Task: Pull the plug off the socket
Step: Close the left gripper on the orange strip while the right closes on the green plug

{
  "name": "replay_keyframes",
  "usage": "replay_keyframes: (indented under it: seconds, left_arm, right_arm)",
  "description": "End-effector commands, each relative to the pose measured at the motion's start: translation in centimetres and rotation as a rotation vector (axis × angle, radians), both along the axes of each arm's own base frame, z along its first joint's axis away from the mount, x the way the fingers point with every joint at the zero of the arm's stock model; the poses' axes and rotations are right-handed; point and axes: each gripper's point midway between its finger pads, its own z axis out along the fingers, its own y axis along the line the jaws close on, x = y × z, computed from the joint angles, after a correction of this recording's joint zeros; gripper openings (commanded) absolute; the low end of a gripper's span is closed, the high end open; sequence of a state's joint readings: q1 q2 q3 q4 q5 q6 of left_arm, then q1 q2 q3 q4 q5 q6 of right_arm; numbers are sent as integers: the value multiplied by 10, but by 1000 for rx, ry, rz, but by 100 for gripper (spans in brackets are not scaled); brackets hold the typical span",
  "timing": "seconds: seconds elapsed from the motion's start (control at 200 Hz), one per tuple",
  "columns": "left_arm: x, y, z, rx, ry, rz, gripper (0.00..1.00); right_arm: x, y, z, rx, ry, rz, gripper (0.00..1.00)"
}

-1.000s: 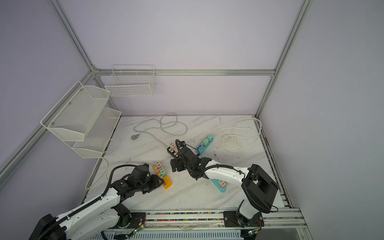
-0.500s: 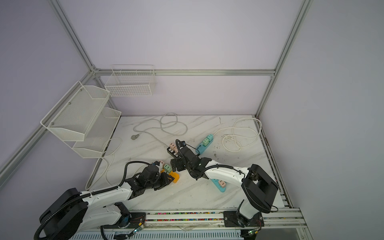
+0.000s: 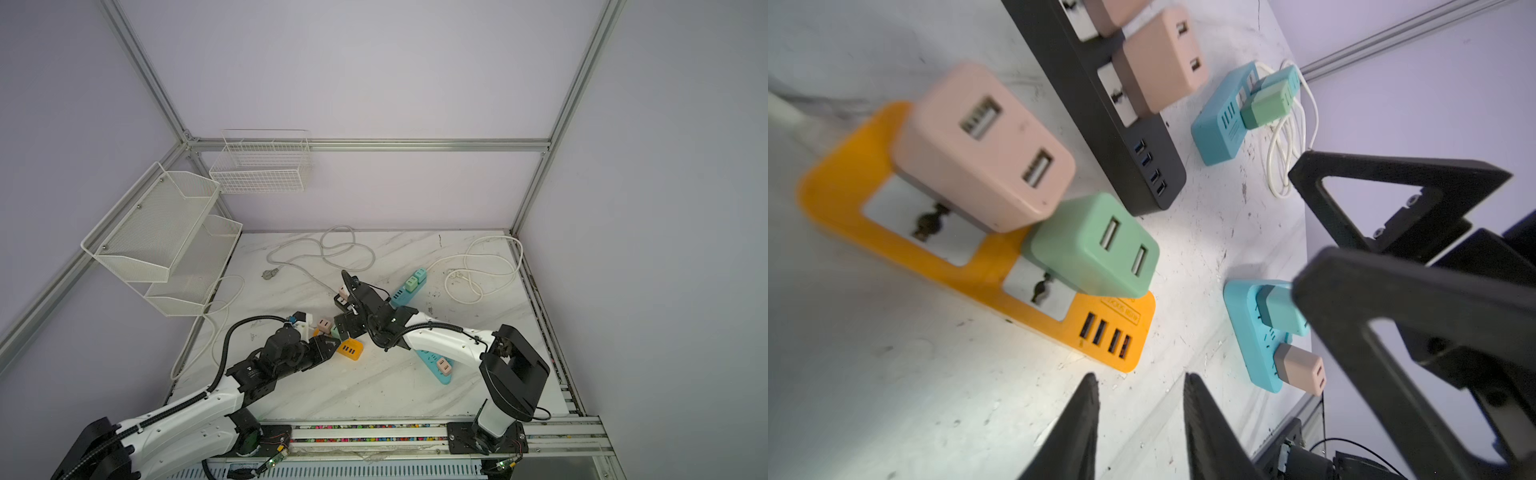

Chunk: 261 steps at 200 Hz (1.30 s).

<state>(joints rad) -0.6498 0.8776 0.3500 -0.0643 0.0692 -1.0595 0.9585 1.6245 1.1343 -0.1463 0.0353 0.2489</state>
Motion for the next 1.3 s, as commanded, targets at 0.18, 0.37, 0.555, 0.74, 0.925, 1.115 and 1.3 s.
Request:
replay_keyframes:
  seconds: [0.18, 0.37, 0.555, 0.74, 0.925, 1.115, 1.3]
  left_arm:
    - [17, 49, 3, 141, 31, 78, 42]
    - [30, 53, -4, 137, 57, 115, 46]
    - [41, 44, -2, 63, 41, 120, 46]
    - [50, 40, 2, 17, 11, 133, 48]
    - [54, 44, -5, 12, 30, 160, 48]
    - [52, 47, -14, 35, 96, 180, 48]
    - [54, 42, -25, 18, 148, 177, 48]
  right_arm:
    - [4, -2, -22, -262, -15, 142, 95]
    - [-5, 3, -21, -269, 6, 215, 91]
    - [-6, 5, -34, -321, 29, 244, 88]
    - [-9, 17, -41, -340, 39, 278, 86]
    - [-11, 26, -45, -339, 43, 302, 81]
    - [-18, 33, -50, -349, 56, 334, 79]
    - [-17, 33, -57, -371, 58, 344, 76]
